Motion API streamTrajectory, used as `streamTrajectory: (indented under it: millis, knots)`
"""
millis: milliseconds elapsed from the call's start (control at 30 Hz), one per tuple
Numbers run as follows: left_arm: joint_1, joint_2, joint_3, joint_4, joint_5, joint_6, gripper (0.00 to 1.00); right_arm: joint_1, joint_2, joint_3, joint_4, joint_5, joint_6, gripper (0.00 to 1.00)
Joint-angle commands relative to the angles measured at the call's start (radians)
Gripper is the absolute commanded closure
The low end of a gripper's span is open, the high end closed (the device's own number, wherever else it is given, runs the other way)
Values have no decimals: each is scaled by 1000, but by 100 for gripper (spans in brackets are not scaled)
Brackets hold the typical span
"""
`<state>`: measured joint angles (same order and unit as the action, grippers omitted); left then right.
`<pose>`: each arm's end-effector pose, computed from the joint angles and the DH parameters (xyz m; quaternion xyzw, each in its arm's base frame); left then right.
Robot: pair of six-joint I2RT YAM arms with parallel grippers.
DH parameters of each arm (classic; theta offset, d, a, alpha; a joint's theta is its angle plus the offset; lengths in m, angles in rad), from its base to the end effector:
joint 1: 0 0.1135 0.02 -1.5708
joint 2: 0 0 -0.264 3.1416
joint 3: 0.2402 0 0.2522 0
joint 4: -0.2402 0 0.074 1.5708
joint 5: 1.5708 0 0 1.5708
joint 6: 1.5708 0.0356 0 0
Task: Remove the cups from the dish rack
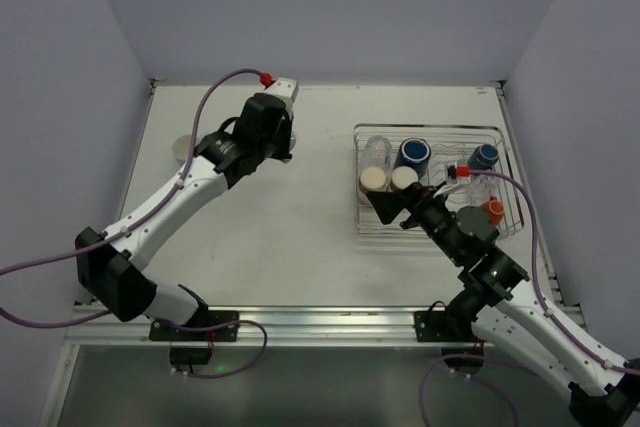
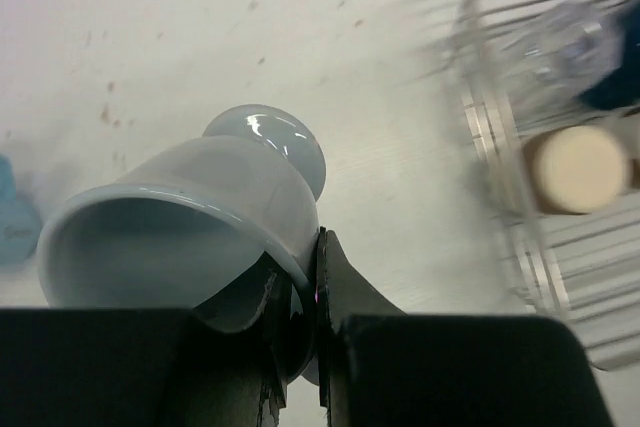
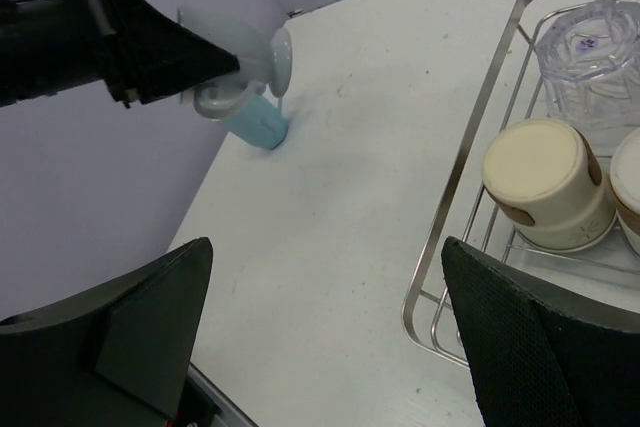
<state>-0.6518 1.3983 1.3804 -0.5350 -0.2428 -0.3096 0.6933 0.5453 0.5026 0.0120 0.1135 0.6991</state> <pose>0.2541 -0.1831 0.3722 0.0895 0.8642 -0.1299 0.4778 0.1186 0.0933 0.2966 0.0416 0.7166 0.4145 0.5594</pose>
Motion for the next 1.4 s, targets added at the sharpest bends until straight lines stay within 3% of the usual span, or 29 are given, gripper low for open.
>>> streamTrajectory:
  millis: [0, 367, 900, 1100, 1200, 1300, 1367]
  knots:
    - [101, 80, 92, -178, -86, 119, 100, 0, 1, 42, -75, 35, -44, 1]
    - [322, 329, 74, -141, 14, 152, 100, 0, -8, 8, -101, -6, -61, 1]
    - [379, 492, 129, -154, -33, 150, 100, 2, 25, -3, -92, -31, -64, 1]
    - [380, 521, 144, -166, -82, 152, 86, 0, 42, 7, -96, -32, -64, 1]
    - [380, 516, 143, -164, -84, 145, 54, 2, 54, 20, -118, 7, -78, 1]
    - [380, 486, 144, -158, -90, 141, 36, 0, 77, 54, -162, 44, -92, 1]
    - [380, 455, 146, -152, -87, 135, 33, 2, 100, 82, -185, 72, -101, 1]
